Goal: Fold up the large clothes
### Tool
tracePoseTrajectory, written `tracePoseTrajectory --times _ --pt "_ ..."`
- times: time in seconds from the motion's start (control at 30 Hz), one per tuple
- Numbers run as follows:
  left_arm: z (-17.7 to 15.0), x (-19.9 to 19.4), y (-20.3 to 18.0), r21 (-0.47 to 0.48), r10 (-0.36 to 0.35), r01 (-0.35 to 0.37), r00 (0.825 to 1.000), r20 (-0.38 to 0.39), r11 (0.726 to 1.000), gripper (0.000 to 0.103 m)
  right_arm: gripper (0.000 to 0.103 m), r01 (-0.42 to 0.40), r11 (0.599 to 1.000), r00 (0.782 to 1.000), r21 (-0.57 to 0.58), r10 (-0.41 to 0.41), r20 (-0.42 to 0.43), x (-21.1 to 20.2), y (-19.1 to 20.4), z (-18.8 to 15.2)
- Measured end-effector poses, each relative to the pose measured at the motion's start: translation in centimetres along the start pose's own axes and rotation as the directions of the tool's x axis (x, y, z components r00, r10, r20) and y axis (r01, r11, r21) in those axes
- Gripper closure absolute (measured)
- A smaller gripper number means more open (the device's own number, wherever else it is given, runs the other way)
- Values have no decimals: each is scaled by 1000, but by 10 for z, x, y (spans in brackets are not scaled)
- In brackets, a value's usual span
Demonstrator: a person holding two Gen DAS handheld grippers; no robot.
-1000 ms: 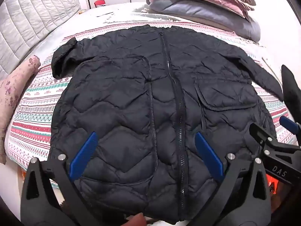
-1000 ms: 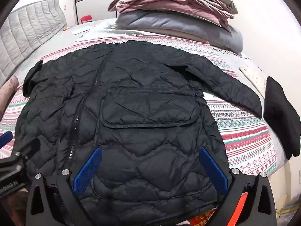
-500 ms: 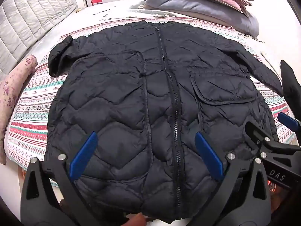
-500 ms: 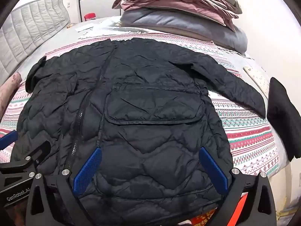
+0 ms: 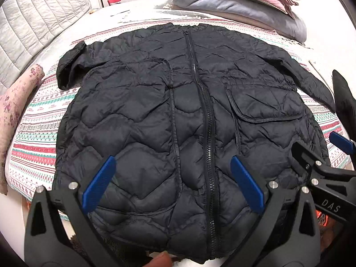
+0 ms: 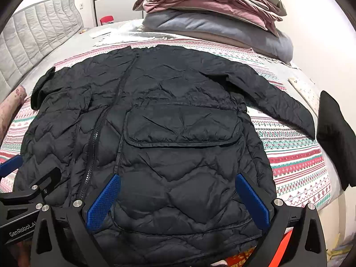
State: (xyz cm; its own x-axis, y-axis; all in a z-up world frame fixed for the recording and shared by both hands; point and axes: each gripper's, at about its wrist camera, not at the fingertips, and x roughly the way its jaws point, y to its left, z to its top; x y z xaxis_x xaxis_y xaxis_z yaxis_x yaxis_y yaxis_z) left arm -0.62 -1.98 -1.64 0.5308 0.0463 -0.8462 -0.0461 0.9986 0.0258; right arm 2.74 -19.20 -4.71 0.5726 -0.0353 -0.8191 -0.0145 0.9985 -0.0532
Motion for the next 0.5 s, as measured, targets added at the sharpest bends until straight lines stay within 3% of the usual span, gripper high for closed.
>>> tracePoseTrajectory --times 0.5 --pt "2 -3 3 9 8 -9 1000 6 1000 1 0 -3 1000 1000 4 3 1 1 -3 1"
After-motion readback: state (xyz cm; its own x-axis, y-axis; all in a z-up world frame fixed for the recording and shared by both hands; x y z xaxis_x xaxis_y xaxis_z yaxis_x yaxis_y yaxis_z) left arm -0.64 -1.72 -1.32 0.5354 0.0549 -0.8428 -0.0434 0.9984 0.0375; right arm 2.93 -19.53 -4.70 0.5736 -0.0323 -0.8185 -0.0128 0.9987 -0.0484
